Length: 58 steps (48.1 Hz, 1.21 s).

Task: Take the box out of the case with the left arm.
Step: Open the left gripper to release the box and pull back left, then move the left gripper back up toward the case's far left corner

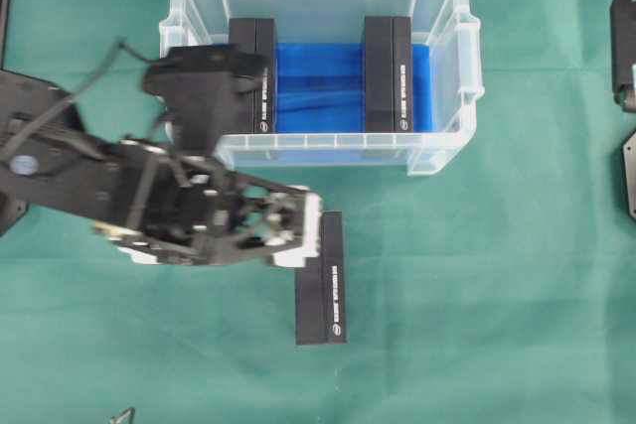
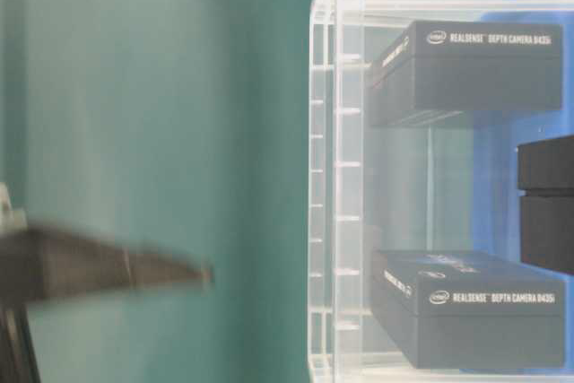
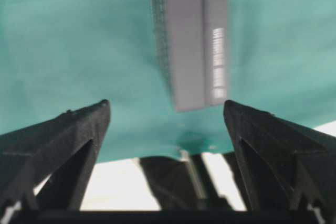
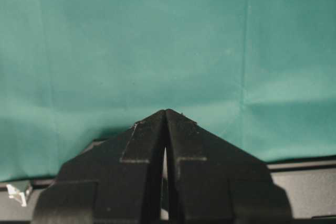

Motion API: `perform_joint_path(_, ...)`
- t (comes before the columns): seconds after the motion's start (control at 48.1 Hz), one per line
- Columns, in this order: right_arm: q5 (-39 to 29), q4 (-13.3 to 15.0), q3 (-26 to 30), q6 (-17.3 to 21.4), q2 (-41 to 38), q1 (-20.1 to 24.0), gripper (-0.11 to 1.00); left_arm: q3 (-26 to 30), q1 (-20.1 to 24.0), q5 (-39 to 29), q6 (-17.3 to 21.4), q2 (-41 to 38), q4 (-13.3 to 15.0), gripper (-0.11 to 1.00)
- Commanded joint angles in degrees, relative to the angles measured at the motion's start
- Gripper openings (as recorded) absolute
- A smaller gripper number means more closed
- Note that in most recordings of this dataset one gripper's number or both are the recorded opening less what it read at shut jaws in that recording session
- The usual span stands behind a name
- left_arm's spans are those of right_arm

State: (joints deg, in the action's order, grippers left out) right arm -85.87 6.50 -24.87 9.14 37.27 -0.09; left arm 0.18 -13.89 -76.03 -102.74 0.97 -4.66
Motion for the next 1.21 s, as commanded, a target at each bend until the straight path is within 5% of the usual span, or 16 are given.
perform_joint_path(0.0,0.0,0.7,0.62,-0.09,0.09,-0.09,0.0,-2.81,-0.35,0.09,-0.09,4.83,-0.09,0.85)
perform_joint_path(0.645,-0.44,3.52,0.0,-0.09,0.09,0.0,0.0,-26.98,-3.52,0.0,-2.02,28.56,-0.09,0.85)
perform_joint_path(1.019,-0.44,3.87,-0.26,-0.09,0.09,0.0,0.0,-29.44,-1.05,-2.02,-0.79,32.34,-0.35,0.85)
perform_joint_path(1.186,-0.44,3.87,-0.26,-0.09,0.09,-0.09,0.0,-29.36,3.08,-2.02,3.16,32.52,-0.35,0.85)
